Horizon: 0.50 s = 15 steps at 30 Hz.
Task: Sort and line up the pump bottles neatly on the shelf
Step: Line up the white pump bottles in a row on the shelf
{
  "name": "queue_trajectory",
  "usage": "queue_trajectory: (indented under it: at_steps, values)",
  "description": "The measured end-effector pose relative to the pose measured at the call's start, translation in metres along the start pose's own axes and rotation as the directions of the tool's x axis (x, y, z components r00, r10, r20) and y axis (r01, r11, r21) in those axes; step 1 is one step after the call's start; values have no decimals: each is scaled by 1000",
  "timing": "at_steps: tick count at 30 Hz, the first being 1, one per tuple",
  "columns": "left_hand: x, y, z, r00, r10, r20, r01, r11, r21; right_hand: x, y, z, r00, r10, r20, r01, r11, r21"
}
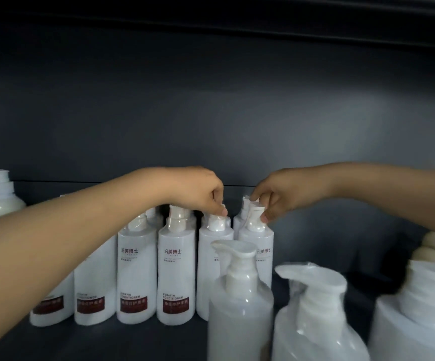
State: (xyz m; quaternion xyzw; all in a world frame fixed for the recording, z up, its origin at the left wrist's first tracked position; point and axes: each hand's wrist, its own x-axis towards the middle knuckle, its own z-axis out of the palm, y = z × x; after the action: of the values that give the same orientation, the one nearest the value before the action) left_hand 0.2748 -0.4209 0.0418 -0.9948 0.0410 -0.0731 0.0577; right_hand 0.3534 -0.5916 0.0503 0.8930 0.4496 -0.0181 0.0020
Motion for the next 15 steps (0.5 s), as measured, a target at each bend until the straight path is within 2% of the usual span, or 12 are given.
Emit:
queue_trajectory:
  at_steps: [4,8,11,15]
  values:
    - [-9,9,-25,997,-45,-68,52,992,113,-24,-10,-25,997,17,-72,-33,972,-234]
    - [-26,21,-49,975,-122,-183,151,977,151,-48,-15,-39,983,125,-133,-170,892,-420]
    - [-45,32,-58,948,-182,-260,225,963,148,-68,-22,-43,964,155,-215,-232,886,-402]
    - [-76,60,-59,907,-221,-359,280,952,123,-96,-37,-41,938,120,-324,-228,920,-318]
